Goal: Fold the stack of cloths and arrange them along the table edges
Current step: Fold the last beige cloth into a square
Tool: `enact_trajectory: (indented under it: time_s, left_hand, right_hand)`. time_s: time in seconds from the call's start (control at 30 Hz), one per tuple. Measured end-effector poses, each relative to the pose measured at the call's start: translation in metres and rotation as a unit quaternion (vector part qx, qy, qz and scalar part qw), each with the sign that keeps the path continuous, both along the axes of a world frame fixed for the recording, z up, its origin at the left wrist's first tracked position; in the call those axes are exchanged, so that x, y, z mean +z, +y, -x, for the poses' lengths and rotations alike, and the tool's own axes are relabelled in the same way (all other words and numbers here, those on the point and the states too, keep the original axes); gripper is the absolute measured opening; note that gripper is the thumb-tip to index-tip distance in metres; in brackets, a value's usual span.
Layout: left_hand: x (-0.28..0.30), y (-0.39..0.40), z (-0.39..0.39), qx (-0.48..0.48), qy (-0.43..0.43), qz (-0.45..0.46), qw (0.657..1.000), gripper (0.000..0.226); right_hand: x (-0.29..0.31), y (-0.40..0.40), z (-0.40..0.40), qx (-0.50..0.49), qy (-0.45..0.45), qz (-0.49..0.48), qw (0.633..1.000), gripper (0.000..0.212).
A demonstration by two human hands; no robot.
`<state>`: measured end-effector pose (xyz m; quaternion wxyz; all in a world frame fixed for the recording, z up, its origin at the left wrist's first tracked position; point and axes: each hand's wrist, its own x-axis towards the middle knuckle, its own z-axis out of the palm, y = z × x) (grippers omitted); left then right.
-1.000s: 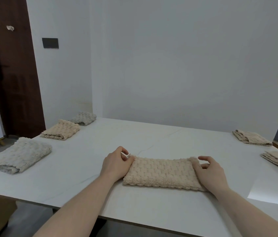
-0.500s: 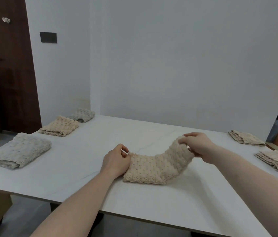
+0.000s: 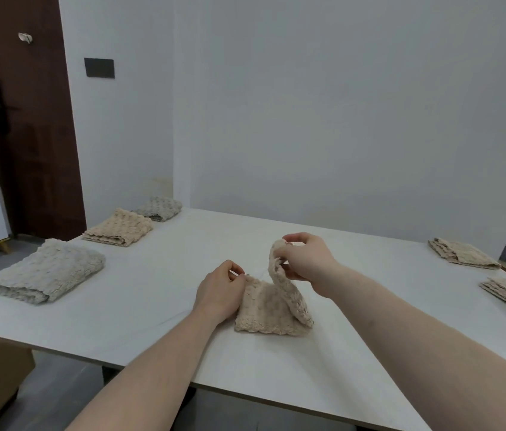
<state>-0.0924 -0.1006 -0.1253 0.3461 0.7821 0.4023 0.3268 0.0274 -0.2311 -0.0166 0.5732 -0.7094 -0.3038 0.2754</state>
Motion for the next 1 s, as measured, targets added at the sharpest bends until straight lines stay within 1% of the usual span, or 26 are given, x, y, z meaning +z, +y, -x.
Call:
enact_trajectory:
  time_s: [0.2,0.3,0.37,0.4,0.43,0.5,0.53,0.6,0.67,0.73,0.77,0.83,0.93,1.0]
  left_hand:
    - [0.002,0.000,0.001,0.007,-0.024,0.016,1.000,0.011]
    - [0.002,0.000,0.001,0.010,-0.036,0.027,0.999,0.010]
    - [0.002,0.000,0.002,0.008,-0.042,0.037,0.998,0.012]
    - [0.003,-0.001,0.002,0.006,-0.046,0.041,0.998,0.015]
    - [0.003,-0.001,0.001,0.004,-0.048,0.044,0.998,0.017]
    - [0.005,-0.002,0.001,0.006,-0.048,0.042,0.998,0.022]
    - [0.006,-0.002,0.001,0.008,-0.047,0.040,0.998,0.026]
    - [0.006,-0.001,0.000,0.008,-0.054,0.042,0.998,0.036]
    - [0.007,-0.001,0.000,0.004,-0.065,0.053,0.996,0.046]
    - [0.006,0.000,0.001,-0.004,-0.075,0.064,0.995,0.047]
    - [0.005,0.001,0.002,-0.006,-0.075,0.066,0.995,0.043]
    - [0.002,0.002,0.002,-0.004,-0.060,0.064,0.996,0.027]
    - [0.000,0.001,0.000,0.012,-0.044,0.030,0.999,0.016]
    - [0.002,0.000,0.001,0.011,-0.098,0.014,0.995,0.009]
  right_hand:
    - [-0.015,0.002,0.013,0.021,0.012,0.012,1.000,0.045]
    - [-0.021,-0.004,0.015,0.050,0.037,-0.010,0.998,0.048]
    - [-0.026,-0.014,0.011,0.049,0.035,-0.036,0.998,0.044]
    - [-0.031,-0.021,0.008,0.039,0.006,-0.046,0.998,0.040]
    - [-0.038,-0.027,0.004,0.021,-0.055,-0.043,0.997,0.037]
    - [-0.058,-0.041,-0.004,-0.011,-0.206,-0.014,0.978,0.031]
    - [-0.070,-0.047,-0.006,-0.010,-0.252,-0.002,0.968,0.028]
    - [-0.093,-0.056,-0.008,0.018,-0.294,0.019,0.956,0.028]
    - [-0.108,-0.058,-0.007,0.034,-0.349,0.045,0.935,0.040]
    - [-0.112,-0.056,-0.006,0.024,-0.390,0.070,0.918,0.052]
    - [-0.113,-0.055,-0.005,0.020,-0.405,0.084,0.910,0.056]
    - [-0.114,-0.055,-0.004,0.019,-0.426,0.104,0.899,0.060]
    - [-0.117,-0.057,-0.005,0.023,-0.428,0.101,0.898,0.059]
    - [-0.116,-0.056,-0.005,0.022,-0.435,0.101,0.895,0.057]
